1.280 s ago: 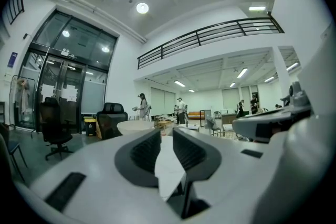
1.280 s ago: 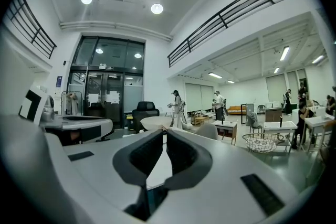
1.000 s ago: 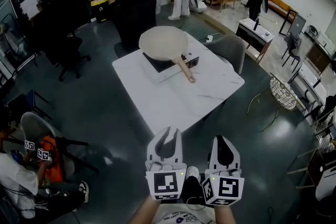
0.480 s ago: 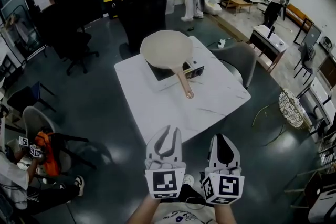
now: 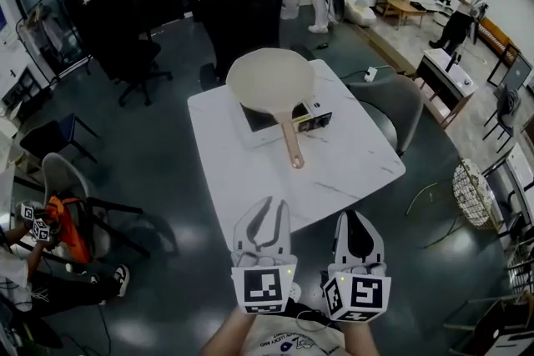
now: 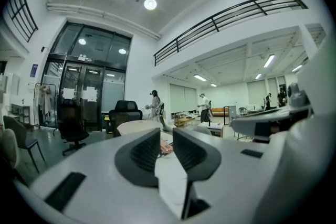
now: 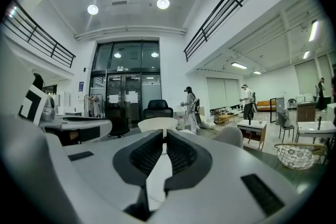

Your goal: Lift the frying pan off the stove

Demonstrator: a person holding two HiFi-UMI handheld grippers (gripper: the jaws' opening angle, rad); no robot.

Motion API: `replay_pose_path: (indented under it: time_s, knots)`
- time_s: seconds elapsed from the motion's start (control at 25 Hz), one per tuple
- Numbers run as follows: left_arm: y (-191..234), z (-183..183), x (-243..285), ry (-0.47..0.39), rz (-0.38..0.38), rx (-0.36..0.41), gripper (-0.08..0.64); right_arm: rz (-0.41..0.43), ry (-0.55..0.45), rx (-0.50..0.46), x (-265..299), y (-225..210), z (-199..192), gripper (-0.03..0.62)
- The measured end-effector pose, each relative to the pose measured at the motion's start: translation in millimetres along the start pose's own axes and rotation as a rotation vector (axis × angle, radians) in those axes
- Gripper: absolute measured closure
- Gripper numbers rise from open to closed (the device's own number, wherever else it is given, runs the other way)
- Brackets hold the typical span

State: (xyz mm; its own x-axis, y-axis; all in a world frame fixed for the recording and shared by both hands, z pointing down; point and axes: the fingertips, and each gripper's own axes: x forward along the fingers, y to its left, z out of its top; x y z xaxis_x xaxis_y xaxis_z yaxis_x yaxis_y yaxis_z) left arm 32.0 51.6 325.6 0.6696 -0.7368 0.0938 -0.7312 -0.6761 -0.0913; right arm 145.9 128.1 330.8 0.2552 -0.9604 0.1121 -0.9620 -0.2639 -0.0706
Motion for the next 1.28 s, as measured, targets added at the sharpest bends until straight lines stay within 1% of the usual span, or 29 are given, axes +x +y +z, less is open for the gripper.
replay_pose_path:
  time_s: [0.44,0.64,0.8,1.04,1.28]
  knots:
    - [0.6,-12.7,22.4,0.055,0.031,0.003,0.48,0.024,0.037,0.049,25.9,-14.4,-9.5,0.559]
    - [8.3,-12.4,41.8,0.052,0.035,-0.002,0.48,0.018,0.035,0.024,44.7,-17.5,-6.7,0.559]
    - [14.8,-15.0,62.8,0.053,0.039,-0.012,0.48,0.031,0.038,0.026,69.2,-20.6,-5.4,0.558]
    - [36.3,-17.5,94.3,0.068,0.055,-0.027,0.48,0.067,0.06,0.046,113.0,-13.7,-3.6,0.558]
    - [55.9,-26.5,123.7,0.091,0.066,-0.046,0.48,0.106,0.097,0.083,153.5,-7.3,-9.7,0.558]
